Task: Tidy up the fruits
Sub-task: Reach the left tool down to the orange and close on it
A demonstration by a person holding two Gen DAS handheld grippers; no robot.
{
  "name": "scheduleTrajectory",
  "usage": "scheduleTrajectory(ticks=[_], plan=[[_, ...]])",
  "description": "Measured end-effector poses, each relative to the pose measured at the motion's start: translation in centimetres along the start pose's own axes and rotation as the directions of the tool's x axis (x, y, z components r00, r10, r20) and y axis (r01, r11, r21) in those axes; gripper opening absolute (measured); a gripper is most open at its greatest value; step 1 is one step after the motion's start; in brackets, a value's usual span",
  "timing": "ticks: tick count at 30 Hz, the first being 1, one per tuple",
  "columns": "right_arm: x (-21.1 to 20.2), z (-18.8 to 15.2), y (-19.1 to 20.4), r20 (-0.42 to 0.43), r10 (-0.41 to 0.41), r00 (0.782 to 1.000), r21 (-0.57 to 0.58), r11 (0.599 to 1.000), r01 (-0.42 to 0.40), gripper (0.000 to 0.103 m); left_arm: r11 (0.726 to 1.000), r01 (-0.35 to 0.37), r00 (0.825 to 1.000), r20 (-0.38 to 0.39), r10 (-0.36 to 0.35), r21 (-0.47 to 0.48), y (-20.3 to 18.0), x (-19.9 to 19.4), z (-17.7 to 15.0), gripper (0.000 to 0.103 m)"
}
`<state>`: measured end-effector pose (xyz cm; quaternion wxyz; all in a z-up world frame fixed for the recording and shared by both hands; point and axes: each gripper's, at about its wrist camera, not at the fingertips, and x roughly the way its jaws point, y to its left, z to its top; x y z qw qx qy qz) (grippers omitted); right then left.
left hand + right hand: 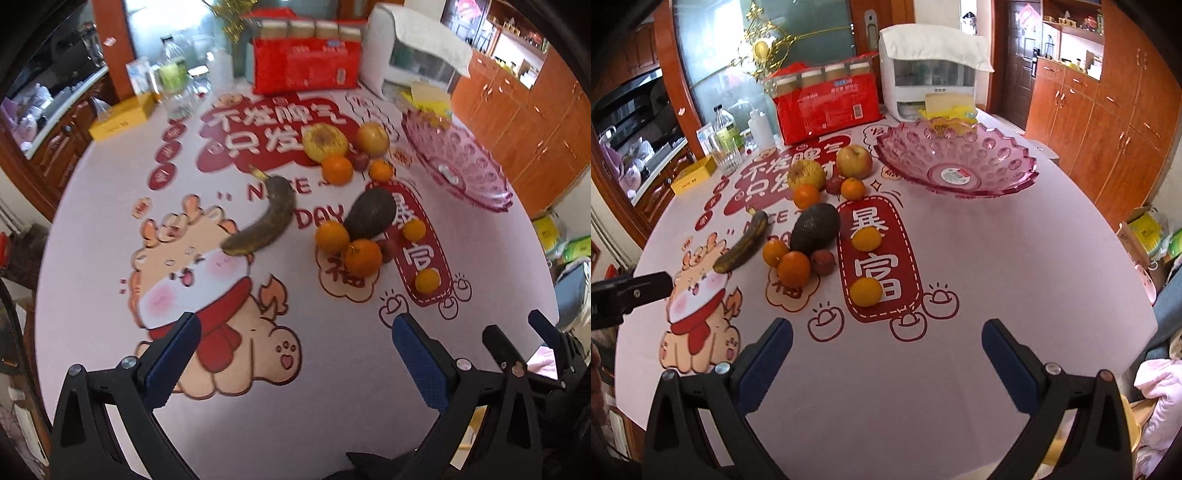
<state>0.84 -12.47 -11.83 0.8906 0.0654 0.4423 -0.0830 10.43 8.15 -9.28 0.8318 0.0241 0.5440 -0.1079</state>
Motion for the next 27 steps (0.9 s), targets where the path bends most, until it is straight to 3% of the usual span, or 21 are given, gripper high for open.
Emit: scheduleTrajectory(ticks=[12,19,27], plan=[[4.9,0.4,0.5,-0.004,0.029,1.0,-0.151,0.988,-0.029,0.102,0.994,0.105,0.984,-0.142,-0.106,-0.018,-3.4,8.0,3.2,0.103],[7.7,0.7,1.0,-0.06,0.083,0.995,-0.208,0.974,-0.093,0.089,0.984,0.16,0.961,-0.216,-0.172,-0.074,-3.6,12.2,4.8,0.102],[10.4,1.1,2.0,-0.107,0.113,0.988,-0.279,0.95,-0.139,0.073,0.976,0.195,0.942,-0.258,-0.213,-0.095,-4.4,15.2,5.6,0.095]])
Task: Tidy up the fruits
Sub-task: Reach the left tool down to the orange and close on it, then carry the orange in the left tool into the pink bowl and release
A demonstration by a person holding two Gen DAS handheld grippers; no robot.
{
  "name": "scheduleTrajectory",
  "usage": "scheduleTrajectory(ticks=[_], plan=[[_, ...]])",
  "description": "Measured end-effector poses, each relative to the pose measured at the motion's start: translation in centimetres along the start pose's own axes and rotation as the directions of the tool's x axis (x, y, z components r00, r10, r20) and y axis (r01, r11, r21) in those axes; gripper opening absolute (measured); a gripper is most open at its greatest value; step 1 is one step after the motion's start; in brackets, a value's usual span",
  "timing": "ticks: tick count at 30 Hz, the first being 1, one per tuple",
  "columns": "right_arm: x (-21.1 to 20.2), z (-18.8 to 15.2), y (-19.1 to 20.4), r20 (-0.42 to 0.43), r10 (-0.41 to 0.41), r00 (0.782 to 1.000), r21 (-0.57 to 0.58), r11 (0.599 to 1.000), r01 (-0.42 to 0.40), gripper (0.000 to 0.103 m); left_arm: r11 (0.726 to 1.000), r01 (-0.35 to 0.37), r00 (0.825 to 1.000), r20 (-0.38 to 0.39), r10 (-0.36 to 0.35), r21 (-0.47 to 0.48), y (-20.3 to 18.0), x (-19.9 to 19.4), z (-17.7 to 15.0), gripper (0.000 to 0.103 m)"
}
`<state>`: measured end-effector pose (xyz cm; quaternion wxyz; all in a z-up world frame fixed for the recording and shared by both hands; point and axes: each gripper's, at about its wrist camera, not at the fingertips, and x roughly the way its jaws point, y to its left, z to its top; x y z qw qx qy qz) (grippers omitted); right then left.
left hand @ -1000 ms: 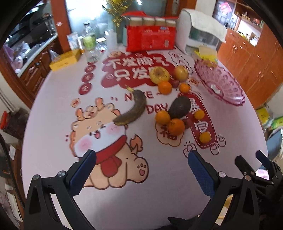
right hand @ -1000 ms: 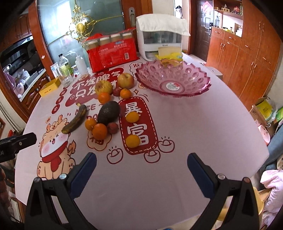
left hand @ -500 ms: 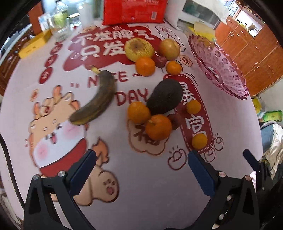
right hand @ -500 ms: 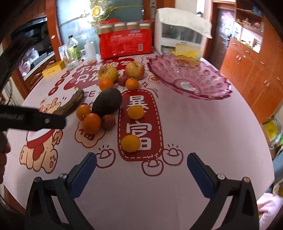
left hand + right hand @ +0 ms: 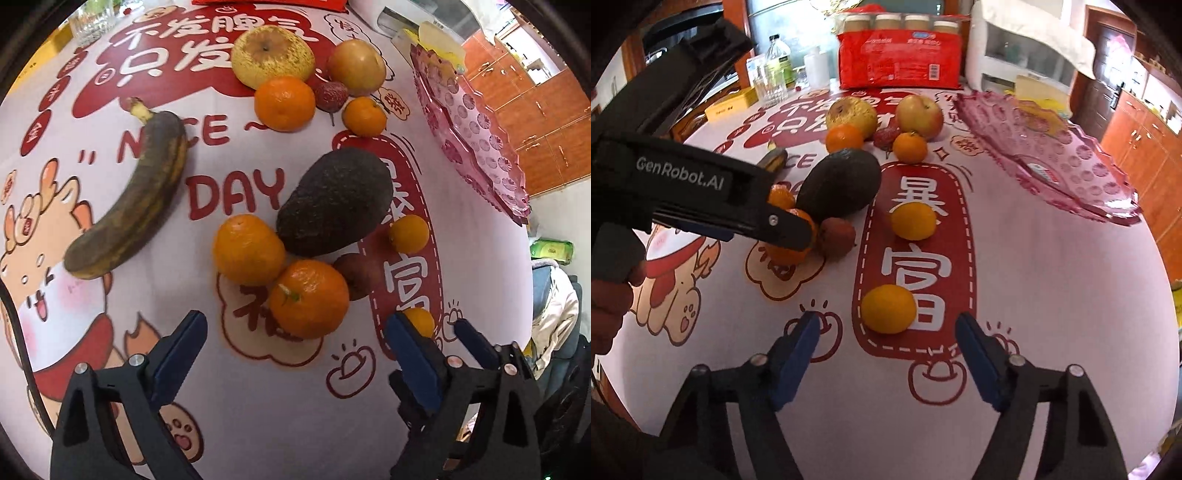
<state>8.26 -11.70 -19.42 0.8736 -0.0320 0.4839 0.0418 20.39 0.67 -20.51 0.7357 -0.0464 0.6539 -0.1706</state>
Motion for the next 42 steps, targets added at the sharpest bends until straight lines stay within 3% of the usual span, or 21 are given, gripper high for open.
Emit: scheduleTrajectory(ticks=[11,16,21,22,34,42], plan=[[2.1,0.4,-0.3,-0.057,0.045,0.997,-0.016,0.999,-0.046,0.053,1.0,0.017,0.999,-0.034,-0.017,0.0,-0.5,1.5,1.2,0.066],[2.6,0.7,-0.4,-0.071,0.046,0.996,-0.016,0.999,-0.047,0.052,0.998,0.064,0.998,-0.019,-0.064,0.006,-0.6,1.7,1.3,0.058],[2.9,1.2,-0.4,-0.081,0.035,0.996,-0.031,0.999,-0.038,0.04,0.998,0.07,0.998,-0.004,-0.07,0.0,0.0,1.5,1.3,0.044],[2.9,1.2,-0.3,-0.083,0.028,0.996,-0.032,0.999,-0.031,0.036,0.997,0.079,0.997,-0.001,-0.079,-0.002,0.1,1.4,1.3,0.044],[1.4,0.3,0.2,-0.079,0.038,0.996,0.044,0.998,-0.034,0.036,0.994,0.106,0.994,-0.006,-0.106,-0.009,1.6,0.2,-0.5,0.043],[-3.3,-0.2,1.2,0.005,0.024,1.0,0.091,0.996,-0.024,0.036,0.991,0.124,0.991,0.047,-0.126,0.053,0.3,-4.9,-3.9,0.043]])
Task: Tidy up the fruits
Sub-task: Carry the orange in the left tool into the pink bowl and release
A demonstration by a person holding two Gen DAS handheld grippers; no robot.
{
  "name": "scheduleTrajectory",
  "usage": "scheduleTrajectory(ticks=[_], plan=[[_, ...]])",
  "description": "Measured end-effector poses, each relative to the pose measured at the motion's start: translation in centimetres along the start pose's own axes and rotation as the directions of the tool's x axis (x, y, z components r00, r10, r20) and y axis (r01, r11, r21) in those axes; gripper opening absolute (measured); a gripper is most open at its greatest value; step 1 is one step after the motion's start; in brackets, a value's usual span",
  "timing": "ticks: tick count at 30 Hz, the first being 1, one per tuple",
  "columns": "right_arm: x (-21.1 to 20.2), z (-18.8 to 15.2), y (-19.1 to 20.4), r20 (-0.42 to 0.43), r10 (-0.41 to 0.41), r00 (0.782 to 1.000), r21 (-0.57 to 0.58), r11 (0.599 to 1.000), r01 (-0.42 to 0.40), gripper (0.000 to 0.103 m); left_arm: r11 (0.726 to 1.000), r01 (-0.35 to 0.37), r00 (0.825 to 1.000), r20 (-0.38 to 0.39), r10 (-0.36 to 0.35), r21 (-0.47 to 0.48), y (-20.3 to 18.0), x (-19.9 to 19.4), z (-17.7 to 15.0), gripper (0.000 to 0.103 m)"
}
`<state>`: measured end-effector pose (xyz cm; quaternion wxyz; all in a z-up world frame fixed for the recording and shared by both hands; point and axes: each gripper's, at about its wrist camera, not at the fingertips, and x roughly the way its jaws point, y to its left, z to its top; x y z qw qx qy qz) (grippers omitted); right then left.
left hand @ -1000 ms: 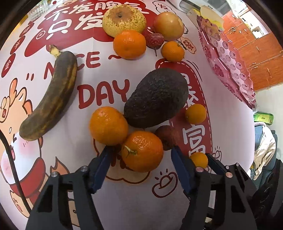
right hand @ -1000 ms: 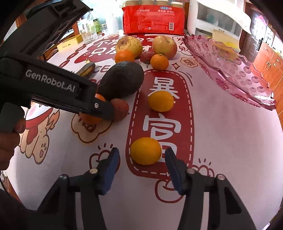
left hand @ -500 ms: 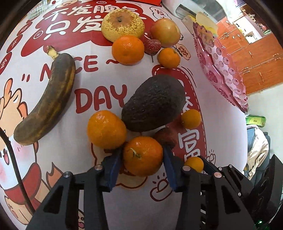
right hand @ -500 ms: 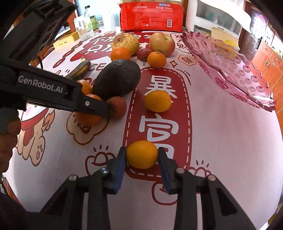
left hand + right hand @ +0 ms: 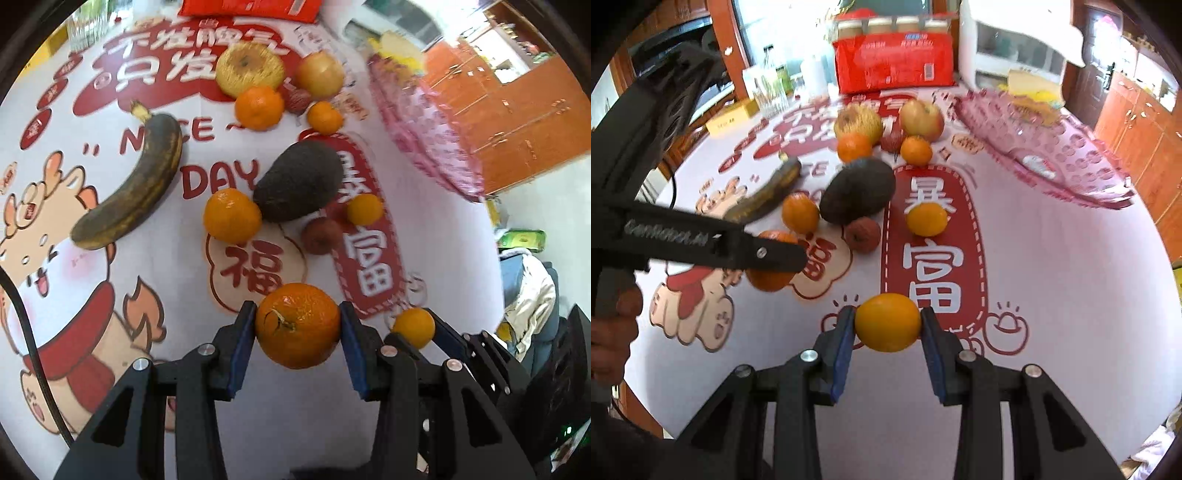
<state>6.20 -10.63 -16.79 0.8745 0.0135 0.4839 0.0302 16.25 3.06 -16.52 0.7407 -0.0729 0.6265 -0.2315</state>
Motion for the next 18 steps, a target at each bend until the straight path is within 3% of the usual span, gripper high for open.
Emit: scheduleTrajectory(ticks=[10,18], plan=[[-5.4,-0.3,-0.6,0.117,0.007,0.993,0.022,1.0,-0.009,0.036,0.997,0.0,0.995,0.101,-0.007,0.071,-3.0,-5.7,-2.4,0.043],[-9.8,2.3,-6.0,0.256,0.008,0.967,0.043,0.999,-0.02,0.036,0.998,-0.045,0.977,0.211,0.035,0.043,-6.4,-8.8,-2.6,0.043]])
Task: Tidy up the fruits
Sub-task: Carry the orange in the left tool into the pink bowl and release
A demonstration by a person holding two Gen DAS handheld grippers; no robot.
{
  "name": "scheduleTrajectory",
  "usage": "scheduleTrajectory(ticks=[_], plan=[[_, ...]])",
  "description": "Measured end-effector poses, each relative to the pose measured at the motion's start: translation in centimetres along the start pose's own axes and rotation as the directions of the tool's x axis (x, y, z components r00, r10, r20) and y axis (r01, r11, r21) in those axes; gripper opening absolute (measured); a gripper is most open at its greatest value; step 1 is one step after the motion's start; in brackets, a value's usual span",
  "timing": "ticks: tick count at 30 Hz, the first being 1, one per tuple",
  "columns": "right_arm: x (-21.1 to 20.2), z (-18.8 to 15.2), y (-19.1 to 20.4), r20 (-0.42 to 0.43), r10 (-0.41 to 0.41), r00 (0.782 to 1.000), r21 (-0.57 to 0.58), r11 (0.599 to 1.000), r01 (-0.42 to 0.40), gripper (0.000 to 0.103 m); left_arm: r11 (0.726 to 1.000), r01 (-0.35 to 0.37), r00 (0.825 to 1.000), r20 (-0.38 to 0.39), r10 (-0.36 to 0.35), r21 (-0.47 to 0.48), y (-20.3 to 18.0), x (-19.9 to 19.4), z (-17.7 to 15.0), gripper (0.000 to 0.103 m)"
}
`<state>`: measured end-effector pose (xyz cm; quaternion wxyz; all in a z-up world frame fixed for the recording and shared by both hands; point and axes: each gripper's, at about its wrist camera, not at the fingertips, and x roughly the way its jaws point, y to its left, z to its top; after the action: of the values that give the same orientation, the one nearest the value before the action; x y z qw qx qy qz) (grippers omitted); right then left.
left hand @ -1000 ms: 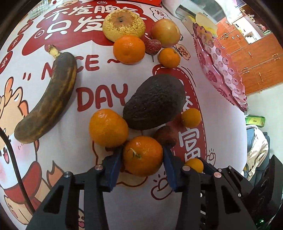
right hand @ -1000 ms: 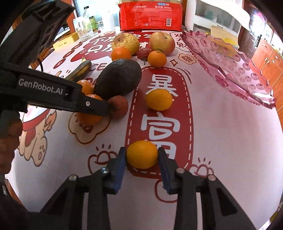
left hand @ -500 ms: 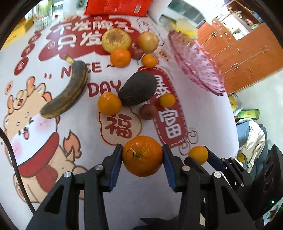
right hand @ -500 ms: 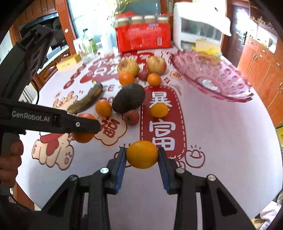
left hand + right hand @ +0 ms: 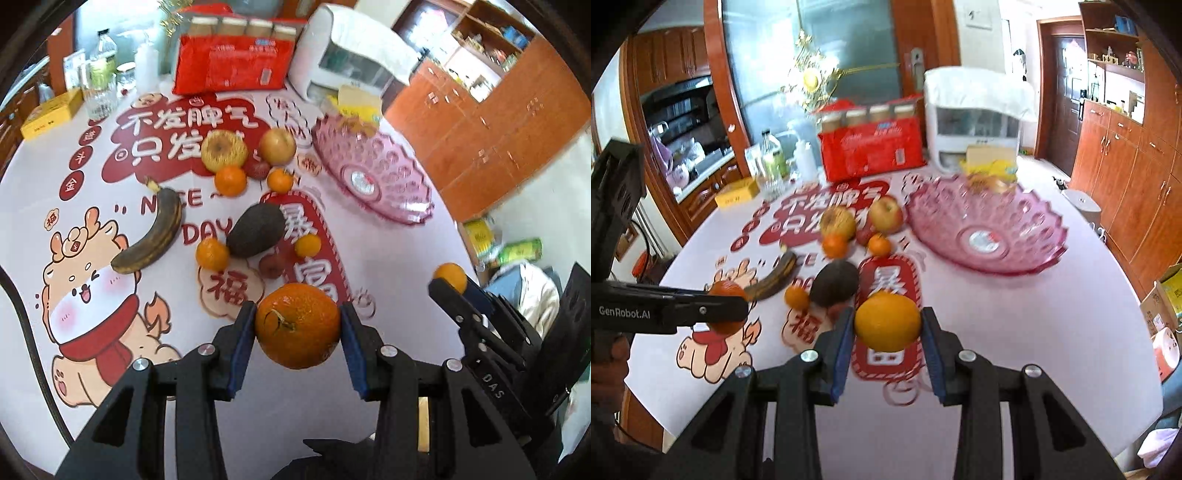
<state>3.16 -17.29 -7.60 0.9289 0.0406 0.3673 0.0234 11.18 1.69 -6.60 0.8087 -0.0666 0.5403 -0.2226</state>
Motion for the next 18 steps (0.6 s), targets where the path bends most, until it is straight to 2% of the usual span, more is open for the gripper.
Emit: scheduleTrajectory(ticks=[3,10,18], plan=[[-0.8,1.1,-2.4,0.024,0.03,0.999,-0.006,1.0,-0.03,0.036,0.999,-0.017,0.999,0.036,0.018,-0.031,-2.1,0.1,1.0,0.043],[-1.6,4.1,-8.0,0.047,0.063,0.997,-0.072,0.996,-0.059,0.036,0.998,-0.008,0.988,0.152,0.016,-0.058,-8.0,0.8,4.2,0.043],[0.5,6.2,-14.2,0.019,0.1,0.995,-0.125,0.987,-0.097,0.036,0.998,-0.015,0.972,0.234,0.029,-0.06,-14.1,3.9,6.7,0.043]])
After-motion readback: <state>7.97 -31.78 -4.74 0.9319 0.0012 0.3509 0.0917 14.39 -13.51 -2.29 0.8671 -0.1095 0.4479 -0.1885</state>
